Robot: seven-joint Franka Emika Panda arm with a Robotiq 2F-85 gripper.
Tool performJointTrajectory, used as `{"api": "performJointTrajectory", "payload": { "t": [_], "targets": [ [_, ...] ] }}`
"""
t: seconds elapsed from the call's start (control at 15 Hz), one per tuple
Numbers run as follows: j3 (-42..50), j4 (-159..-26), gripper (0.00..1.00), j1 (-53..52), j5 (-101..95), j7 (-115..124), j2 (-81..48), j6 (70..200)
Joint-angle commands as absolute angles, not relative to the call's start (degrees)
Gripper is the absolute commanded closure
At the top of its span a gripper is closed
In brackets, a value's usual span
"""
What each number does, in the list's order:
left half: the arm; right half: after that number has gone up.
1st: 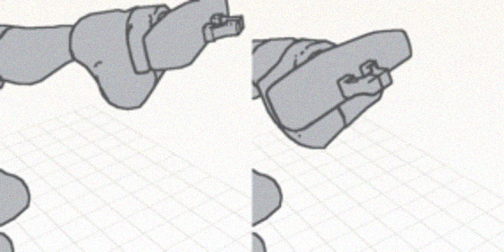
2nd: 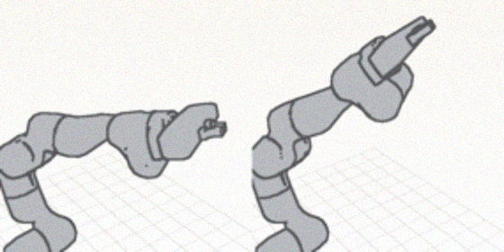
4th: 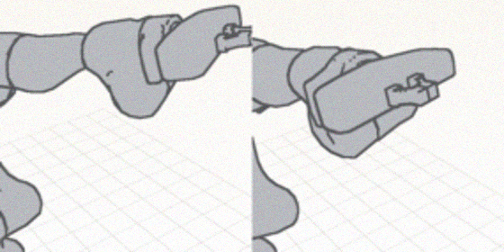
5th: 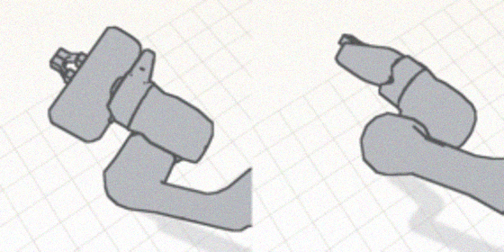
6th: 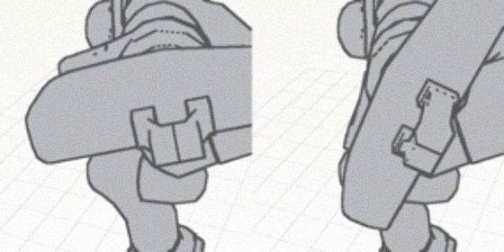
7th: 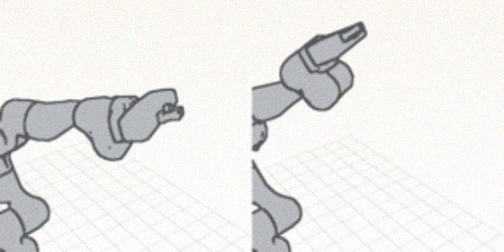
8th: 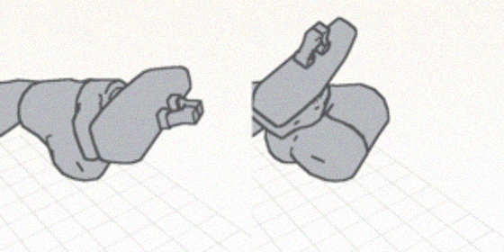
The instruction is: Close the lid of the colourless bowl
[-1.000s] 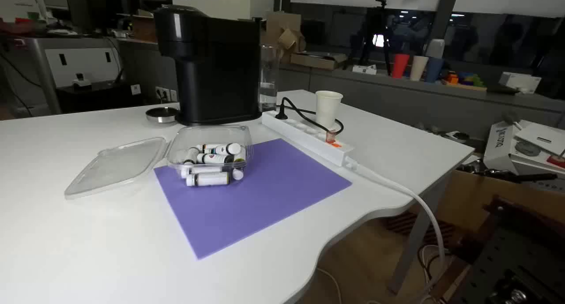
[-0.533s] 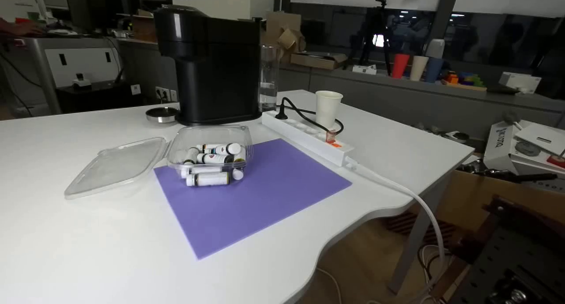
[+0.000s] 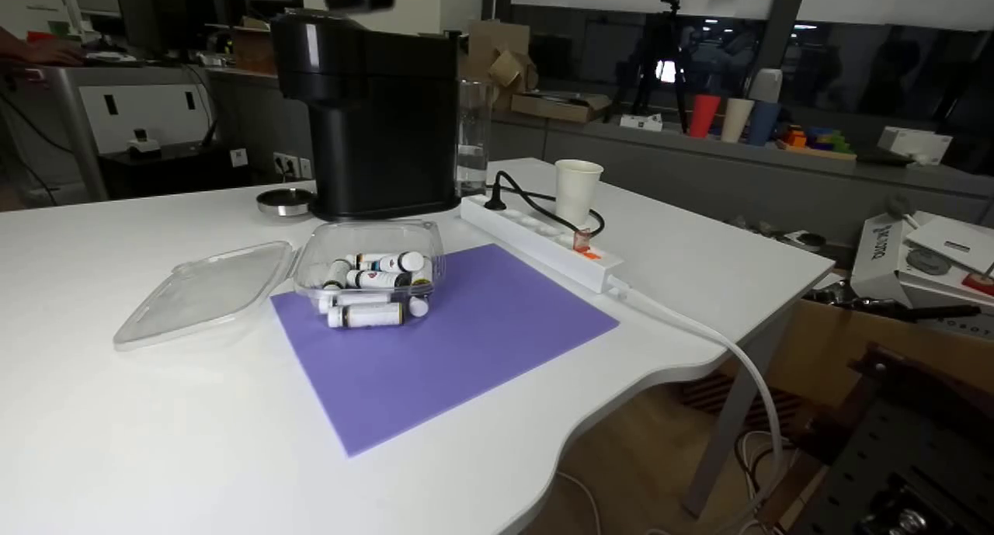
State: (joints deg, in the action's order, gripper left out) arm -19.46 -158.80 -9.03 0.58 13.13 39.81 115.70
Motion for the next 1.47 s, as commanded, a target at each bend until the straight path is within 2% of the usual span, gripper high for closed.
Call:
{"api": "performJointTrajectory", "payload": {
  "t": [0.0,0.47,0.8,0.87,0.93,1.2,1.4],
  "targets": [
    [-16.09,-157.48,0.0,-6.56,-2.28,12.03,31.75,119.4],
    [-14.66,-150.24,0.0,3.11,-25.8,14.32,11.04,131.42],
    [-12.81,-141.38,0.0,-0.2,-41.71,10.69,-2.07,135.8],
    [-12.57,-140.08,0.0,-1.39,-44.57,13.07,-2.81,135.22],
    [-11.05,-144.21,0.0,-1.73,-40.64,11.82,0.68,136.27],
    [-10.82,-140.86,0.0,-3.33,-42.89,11.93,-2.94,136.26],
    [-9.78,-139.38,0.0,-5.3,-51.75,16.67,-5.35,136.96]
  ]
}}
